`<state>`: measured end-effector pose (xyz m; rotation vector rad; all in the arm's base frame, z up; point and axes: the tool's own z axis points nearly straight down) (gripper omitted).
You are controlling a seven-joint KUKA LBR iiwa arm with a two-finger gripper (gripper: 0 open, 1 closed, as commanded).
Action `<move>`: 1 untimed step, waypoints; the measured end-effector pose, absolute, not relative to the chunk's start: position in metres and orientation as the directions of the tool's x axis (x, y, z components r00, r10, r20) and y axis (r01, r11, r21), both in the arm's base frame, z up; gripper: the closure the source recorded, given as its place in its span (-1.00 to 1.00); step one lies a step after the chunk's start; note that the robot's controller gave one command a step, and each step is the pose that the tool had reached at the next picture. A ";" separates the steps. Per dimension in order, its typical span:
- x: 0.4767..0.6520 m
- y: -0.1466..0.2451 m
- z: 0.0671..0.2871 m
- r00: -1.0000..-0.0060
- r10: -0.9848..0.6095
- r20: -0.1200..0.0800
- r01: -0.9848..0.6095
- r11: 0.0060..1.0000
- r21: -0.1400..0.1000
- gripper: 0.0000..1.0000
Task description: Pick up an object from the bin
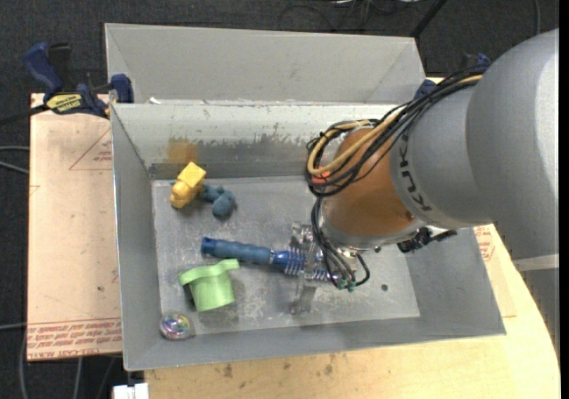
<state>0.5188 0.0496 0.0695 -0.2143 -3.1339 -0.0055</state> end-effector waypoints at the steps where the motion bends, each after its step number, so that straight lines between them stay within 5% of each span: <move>1: 0.519 0.046 0.069 -0.990 0.138 0.001 0.138 0.990 0.000 1.00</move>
Offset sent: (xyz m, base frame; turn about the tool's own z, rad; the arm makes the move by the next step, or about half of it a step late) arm 0.0000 0.0000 0.0000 0.0000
